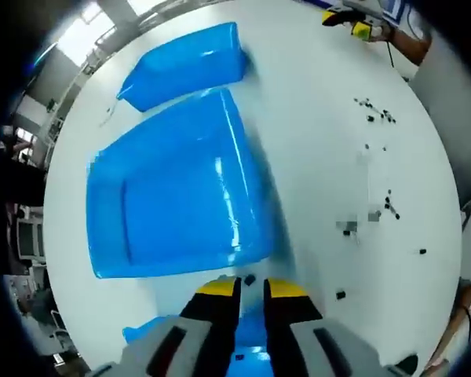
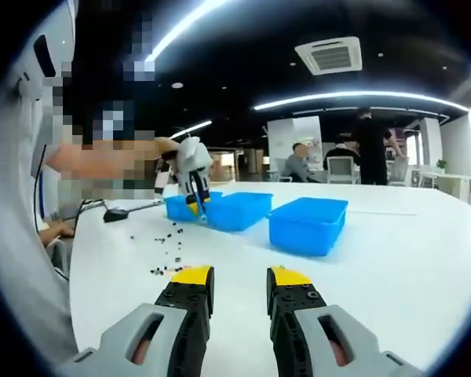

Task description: Pick up the resistors one by one and place each resistor into its matching bin, sorting the parts by color and model until every resistor is separated into the correct bin for its type

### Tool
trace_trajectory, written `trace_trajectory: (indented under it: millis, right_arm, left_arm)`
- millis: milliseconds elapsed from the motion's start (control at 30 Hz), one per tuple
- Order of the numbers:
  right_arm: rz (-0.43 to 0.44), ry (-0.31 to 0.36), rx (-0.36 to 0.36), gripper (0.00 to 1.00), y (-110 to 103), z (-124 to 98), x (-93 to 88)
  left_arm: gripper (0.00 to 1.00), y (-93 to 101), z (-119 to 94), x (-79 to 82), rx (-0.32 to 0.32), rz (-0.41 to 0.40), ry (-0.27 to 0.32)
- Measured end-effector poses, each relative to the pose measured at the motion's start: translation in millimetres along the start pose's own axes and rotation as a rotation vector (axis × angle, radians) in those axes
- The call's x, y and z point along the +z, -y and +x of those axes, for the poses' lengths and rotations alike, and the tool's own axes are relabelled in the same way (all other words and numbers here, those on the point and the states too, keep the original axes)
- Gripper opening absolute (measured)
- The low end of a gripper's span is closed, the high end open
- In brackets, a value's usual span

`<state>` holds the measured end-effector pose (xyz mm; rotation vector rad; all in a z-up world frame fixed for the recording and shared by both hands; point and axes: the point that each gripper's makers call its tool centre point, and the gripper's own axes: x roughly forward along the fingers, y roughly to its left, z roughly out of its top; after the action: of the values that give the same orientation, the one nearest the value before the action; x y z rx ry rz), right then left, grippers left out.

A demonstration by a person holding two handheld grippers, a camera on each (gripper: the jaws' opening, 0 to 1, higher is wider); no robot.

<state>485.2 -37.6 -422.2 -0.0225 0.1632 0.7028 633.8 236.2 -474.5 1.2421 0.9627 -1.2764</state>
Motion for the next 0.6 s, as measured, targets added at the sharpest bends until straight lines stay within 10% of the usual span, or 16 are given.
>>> trace_trajectory:
  millis: [600]
  right_arm:
    - [0.007, -0.002, 0.002, 0.29, -2, 2, -1.2]
  left_arm:
    - [0.04, 5.8, -1, 3.5, -0.051, -0.043, 0.111]
